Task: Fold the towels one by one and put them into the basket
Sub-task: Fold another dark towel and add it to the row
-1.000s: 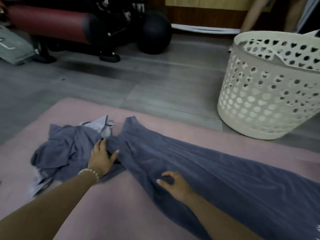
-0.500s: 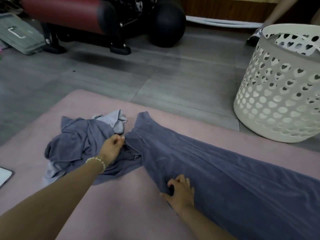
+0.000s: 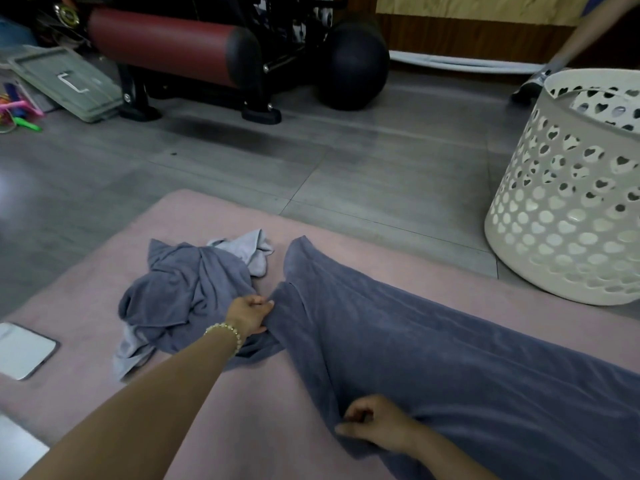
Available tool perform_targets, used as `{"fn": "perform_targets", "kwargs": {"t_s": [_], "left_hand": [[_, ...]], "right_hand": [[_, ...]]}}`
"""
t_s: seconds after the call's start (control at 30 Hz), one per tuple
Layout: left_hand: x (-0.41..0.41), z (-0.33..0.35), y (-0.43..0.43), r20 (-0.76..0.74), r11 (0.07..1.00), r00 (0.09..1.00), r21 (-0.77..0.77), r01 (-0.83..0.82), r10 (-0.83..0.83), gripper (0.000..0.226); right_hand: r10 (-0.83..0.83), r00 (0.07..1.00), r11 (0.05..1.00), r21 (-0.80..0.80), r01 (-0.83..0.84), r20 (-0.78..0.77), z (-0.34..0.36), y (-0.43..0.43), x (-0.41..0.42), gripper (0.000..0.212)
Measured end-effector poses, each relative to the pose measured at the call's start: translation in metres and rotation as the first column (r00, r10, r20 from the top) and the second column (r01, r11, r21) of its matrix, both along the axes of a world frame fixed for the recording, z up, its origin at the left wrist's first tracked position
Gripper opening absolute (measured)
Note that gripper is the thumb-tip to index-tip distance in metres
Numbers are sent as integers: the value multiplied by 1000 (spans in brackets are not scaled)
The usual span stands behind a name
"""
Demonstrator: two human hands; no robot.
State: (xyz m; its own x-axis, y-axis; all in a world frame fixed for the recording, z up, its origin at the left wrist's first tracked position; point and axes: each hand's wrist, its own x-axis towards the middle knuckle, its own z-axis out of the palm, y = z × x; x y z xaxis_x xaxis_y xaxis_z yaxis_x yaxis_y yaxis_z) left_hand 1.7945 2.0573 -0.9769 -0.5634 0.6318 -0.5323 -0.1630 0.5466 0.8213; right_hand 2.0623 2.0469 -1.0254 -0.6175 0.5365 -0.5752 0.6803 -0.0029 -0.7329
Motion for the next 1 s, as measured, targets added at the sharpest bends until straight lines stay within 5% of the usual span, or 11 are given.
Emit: {"fn": "perform_targets", "kwargs": {"t_s": [0.17,0.4,0.57,0.67,0.8,0.87,1.0], "left_hand": [[-8,5,-6,-89,984,980,-36,174,-177,15],[-12,59,4,324,983,946,170,-68,10,21],[91,102,51,348,932,890,311,188,-295,12],[204,121,68,414,835,730,354,422,-544,17],[358,115,66,421,529,366,385,756,-830,13],[420,101,53,437,379,198,380,844,-878,21],[497,69,23,487,203,49,269,941,-872,22]], "right_hand": [[-322,944,940,-142,310,-73,9,11,-15,21],[-616,774,770,-321,551,-149,35,45,12,29],[-742,646,658,-385,648,-179,56,71,86,38],[-837,525,532,-461,710,-157,73,83,159,48],[-937,312,345,-563,751,-158,96,70,274,62],[-950,249,311,-575,756,-187,98,52,323,66],[-974,215,212,-602,770,-67,77,10,390,60]]}}
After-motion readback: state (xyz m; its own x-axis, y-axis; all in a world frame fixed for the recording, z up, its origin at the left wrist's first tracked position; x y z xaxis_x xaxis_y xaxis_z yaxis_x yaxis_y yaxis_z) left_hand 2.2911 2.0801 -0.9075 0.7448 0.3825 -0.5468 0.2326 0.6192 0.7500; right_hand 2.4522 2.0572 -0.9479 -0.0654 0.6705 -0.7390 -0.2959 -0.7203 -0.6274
